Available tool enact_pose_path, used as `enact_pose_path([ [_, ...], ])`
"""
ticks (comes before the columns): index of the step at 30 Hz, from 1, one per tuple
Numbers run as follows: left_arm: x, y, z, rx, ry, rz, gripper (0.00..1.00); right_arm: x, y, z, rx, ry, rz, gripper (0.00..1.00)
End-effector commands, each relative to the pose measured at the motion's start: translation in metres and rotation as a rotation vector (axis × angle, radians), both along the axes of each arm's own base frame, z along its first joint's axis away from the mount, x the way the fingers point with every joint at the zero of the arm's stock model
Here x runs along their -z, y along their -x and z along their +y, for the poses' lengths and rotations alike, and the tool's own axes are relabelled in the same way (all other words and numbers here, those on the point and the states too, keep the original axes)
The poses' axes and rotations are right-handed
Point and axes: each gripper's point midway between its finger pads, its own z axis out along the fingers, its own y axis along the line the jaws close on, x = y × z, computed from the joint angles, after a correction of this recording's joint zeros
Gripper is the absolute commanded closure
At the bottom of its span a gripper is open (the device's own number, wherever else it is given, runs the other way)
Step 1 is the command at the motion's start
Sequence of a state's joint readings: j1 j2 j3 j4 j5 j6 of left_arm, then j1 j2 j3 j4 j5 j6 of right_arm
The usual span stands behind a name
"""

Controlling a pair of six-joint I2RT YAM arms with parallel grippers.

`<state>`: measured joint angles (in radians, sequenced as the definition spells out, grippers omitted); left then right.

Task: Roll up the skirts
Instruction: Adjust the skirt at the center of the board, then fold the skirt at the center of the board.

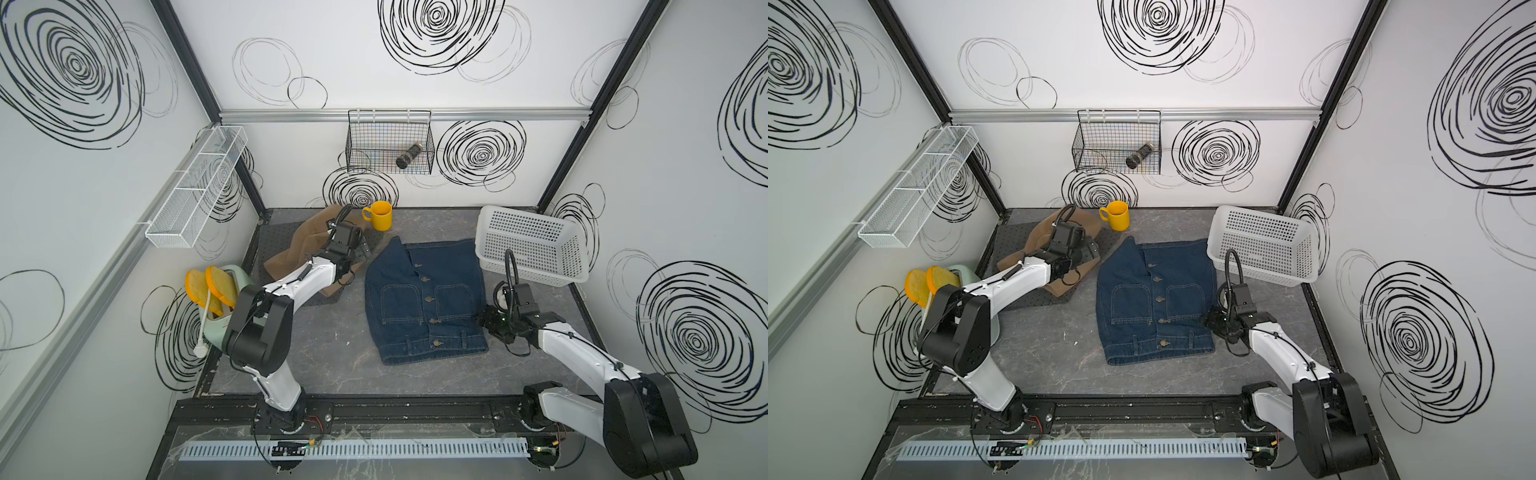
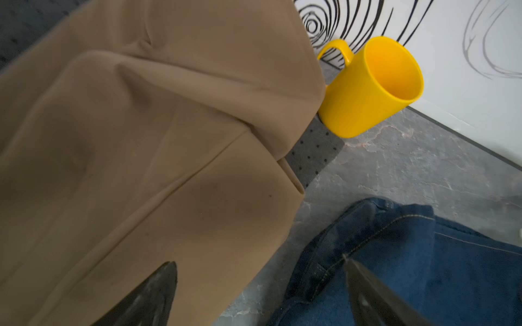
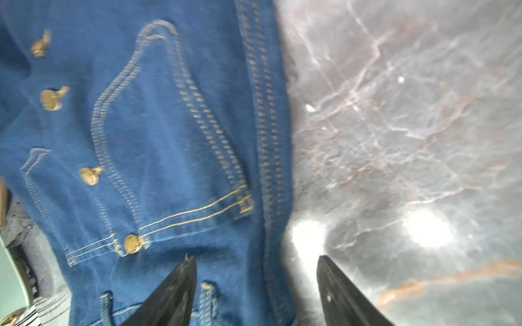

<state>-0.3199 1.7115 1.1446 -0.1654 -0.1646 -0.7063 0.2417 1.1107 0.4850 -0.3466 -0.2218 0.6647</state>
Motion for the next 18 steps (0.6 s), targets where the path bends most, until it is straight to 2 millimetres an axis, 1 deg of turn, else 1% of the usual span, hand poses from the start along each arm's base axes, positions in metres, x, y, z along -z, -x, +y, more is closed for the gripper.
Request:
enact_pose_path([
  [1, 0.013, 0.032, -0.059, 0.171, 0.305, 0.119, 0.02, -0.027, 0.0, 0.015, -0.073, 0.054, -0.034, 0.3],
  [2, 0.014, 0.041, -0.065, 0.191, 0.358, 0.137, 0.02, -0.033, 0.004, 0.023, -0.109, 0.097, -0.038, 0.29],
  [3, 0.015, 0.053, -0.064, 0.184, 0.363, 0.159, 0.02, -0.038, 0.006, 0.024, -0.116, 0.154, -0.043, 0.23],
  [4, 0.008, 0.062, -0.063, 0.185, 0.353, 0.141, 0.03, -0.04, 0.01, 0.017, -0.078, 0.204, -0.027, 0.12],
  [5, 0.003, 0.075, -0.058, 0.174, 0.322, 0.124, 0.03, -0.04, 0.013, 0.005, -0.027, 0.248, -0.004, 0.07],
  [6, 0.002, 0.09, -0.049, 0.153, 0.286, 0.113, 0.03, -0.038, 0.015, -0.003, -0.002, 0.258, 0.004, 0.06],
  [7, -0.003, 0.1, -0.044, 0.144, 0.274, 0.097, 0.04, -0.035, 0.016, -0.007, 0.018, 0.246, 0.004, 0.06],
  [8, -0.003, 0.114, -0.039, 0.136, 0.277, 0.097, 0.04, -0.031, 0.017, -0.008, 0.021, 0.216, -0.007, 0.06],
  [9, 0.0, 0.129, -0.037, 0.132, 0.289, 0.112, 0.03, -0.029, 0.015, -0.002, -0.005, 0.173, -0.039, 0.06],
  [10, 0.004, 0.142, -0.039, 0.141, 0.304, 0.131, 0.03, -0.027, 0.014, 0.0, -0.003, 0.142, -0.053, 0.05],
  [14, 0.037, 0.203, -0.064, 0.195, 0.381, 0.255, 0.01, -0.015, 0.017, -0.009, 0.059, 0.088, -0.027, 0.05],
  [15, 0.044, 0.217, -0.073, 0.207, 0.417, 0.274, 0.01, -0.011, 0.019, -0.01, 0.068, 0.073, -0.007, 0.06],
  [17, 0.055, 0.236, -0.086, 0.207, 0.484, 0.293, 0.01, -0.004, 0.024, -0.006, 0.063, 0.028, 0.03, 0.1],
  [18, 0.055, 0.24, -0.092, 0.208, 0.515, 0.275, 0.03, -0.001, 0.026, -0.001, 0.048, 0.004, 0.045, 0.13],
])
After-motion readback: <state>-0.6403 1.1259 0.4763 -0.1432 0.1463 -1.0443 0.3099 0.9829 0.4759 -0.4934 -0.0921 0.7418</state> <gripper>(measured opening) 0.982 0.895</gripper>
